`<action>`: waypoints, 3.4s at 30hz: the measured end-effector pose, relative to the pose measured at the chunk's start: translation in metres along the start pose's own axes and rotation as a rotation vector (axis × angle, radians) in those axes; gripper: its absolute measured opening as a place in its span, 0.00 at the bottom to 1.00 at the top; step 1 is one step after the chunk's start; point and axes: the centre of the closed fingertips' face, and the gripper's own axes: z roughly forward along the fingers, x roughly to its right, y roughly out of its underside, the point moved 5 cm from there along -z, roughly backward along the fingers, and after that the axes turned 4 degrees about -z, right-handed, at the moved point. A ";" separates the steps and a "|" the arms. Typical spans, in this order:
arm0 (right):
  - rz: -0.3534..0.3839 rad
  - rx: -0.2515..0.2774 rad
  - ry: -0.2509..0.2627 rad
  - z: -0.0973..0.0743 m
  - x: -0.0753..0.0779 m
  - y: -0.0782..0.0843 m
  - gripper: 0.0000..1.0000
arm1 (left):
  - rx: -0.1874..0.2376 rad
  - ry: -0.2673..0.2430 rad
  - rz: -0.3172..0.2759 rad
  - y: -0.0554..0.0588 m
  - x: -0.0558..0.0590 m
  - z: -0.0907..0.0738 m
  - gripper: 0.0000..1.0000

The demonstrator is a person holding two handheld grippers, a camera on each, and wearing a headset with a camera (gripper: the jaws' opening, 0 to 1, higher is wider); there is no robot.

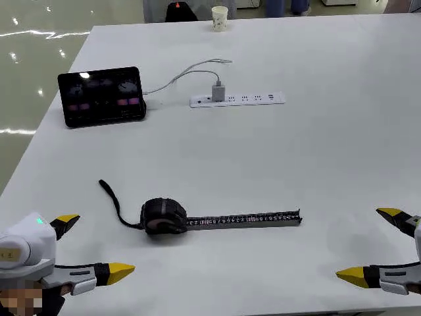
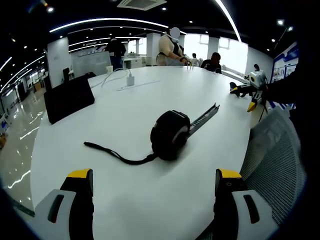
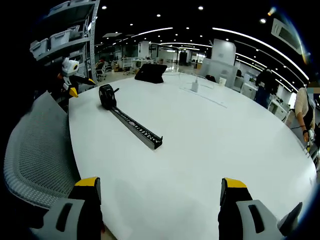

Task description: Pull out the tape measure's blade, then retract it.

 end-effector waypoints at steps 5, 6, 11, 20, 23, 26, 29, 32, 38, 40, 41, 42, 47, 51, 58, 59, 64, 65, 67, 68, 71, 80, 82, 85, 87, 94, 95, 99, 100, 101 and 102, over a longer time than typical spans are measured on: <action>-0.005 -0.035 -0.022 0.002 0.001 0.000 0.99 | 0.028 -0.008 -0.004 -0.005 0.007 0.000 0.99; -0.011 -0.038 -0.024 0.001 0.001 0.000 0.99 | 0.025 -0.019 -0.007 -0.004 0.004 0.002 0.99; -0.039 -0.048 -0.037 0.001 0.001 -0.003 0.99 | 0.018 -0.040 -0.015 -0.006 0.007 0.005 0.99; -0.084 -0.073 -0.064 0.008 0.007 -0.010 0.99 | 0.044 -0.109 -0.071 -0.016 0.014 0.018 0.99; -0.097 -0.077 -0.077 0.009 0.007 -0.013 0.99 | 0.052 -0.122 -0.088 -0.021 0.018 0.020 0.99; -0.112 -0.073 -0.095 0.012 0.008 -0.017 0.99 | 0.065 -0.139 -0.103 -0.027 0.017 0.026 0.99; -0.129 -0.082 -0.101 0.015 0.009 -0.019 0.99 | 0.078 -0.191 -0.080 -0.033 0.016 0.029 0.99; -0.140 -0.088 -0.105 0.018 0.011 -0.022 0.99 | 0.083 -0.208 -0.090 -0.036 0.016 0.034 0.99; -0.171 -0.103 -0.122 0.024 0.018 -0.026 0.99 | 0.092 -0.192 -0.125 -0.037 0.028 0.044 0.99; -0.181 -0.105 -0.129 0.025 0.019 -0.027 0.99 | 0.109 -0.201 -0.115 -0.040 0.031 0.046 0.99; -0.183 -0.106 -0.130 0.025 0.020 -0.028 0.99 | 0.112 -0.208 -0.111 -0.041 0.030 0.046 0.99; -0.188 -0.107 -0.133 0.026 0.021 -0.029 0.99 | 0.118 -0.217 -0.106 -0.042 0.030 0.048 0.99; -0.203 -0.102 -0.149 0.030 0.024 -0.036 0.99 | 0.156 -0.248 -0.123 -0.049 0.032 0.053 0.99; -0.234 -0.100 -0.168 0.032 0.024 -0.043 0.99 | 0.160 -0.259 -0.121 -0.053 0.035 0.060 0.99; -0.253 -0.118 -0.183 0.039 0.030 -0.050 0.99 | 0.159 -0.280 -0.121 -0.054 0.039 0.067 0.99; -0.258 -0.120 -0.187 0.039 0.030 -0.051 0.99 | 0.158 -0.282 -0.122 -0.054 0.039 0.068 0.99; -0.298 -0.127 -0.214 0.045 0.029 -0.057 0.99 | 0.150 -0.288 -0.146 -0.051 0.041 0.072 0.99; -0.311 -0.123 -0.226 0.047 0.028 -0.059 0.99 | 0.153 -0.288 -0.148 -0.052 0.042 0.074 0.99; -0.321 -0.122 -0.235 0.049 0.027 -0.063 0.99 | 0.156 -0.291 -0.150 -0.053 0.042 0.076 0.99; -0.324 -0.124 -0.242 0.052 0.026 -0.065 0.99 | 0.157 -0.291 -0.154 -0.053 0.042 0.078 0.99; -0.335 -0.126 -0.255 0.057 0.025 -0.069 0.99 | 0.160 -0.293 -0.167 -0.055 0.043 0.081 0.99; -0.378 -0.120 -0.308 0.076 0.022 -0.073 0.99 | 0.212 -0.348 -0.184 -0.061 0.040 0.081 0.99; -0.380 -0.124 -0.314 0.079 0.022 -0.073 0.99 | 0.216 -0.346 -0.194 -0.062 0.040 0.082 0.99; -0.378 -0.135 -0.326 0.086 0.021 -0.073 0.99 | 0.205 -0.356 -0.229 -0.058 0.037 0.085 0.99; -0.378 -0.142 -0.335 0.089 0.020 -0.072 0.99 | 0.205 -0.358 -0.243 -0.056 0.037 0.087 0.99; -0.391 -0.186 -0.372 0.101 0.020 -0.065 0.99 | 0.215 -0.363 -0.263 -0.053 0.036 0.090 0.99; -0.393 -0.191 -0.376 0.102 0.020 -0.064 0.99 | 0.236 -0.365 -0.242 -0.055 0.036 0.090 0.99; -0.404 -0.208 -0.392 0.106 0.019 -0.063 0.99 | 0.246 -0.358 -0.222 -0.056 0.035 0.093 0.99; -0.407 -0.211 -0.397 0.105 0.019 -0.063 0.96 | 0.245 -0.359 -0.219 -0.056 0.035 0.094 0.99; -0.417 -0.213 -0.403 0.106 0.019 -0.063 0.93 | 0.246 -0.359 -0.216 -0.056 0.034 0.095 0.99; -0.422 -0.217 -0.405 0.106 0.020 -0.063 0.92 | 0.247 -0.359 -0.215 -0.057 0.034 0.095 0.99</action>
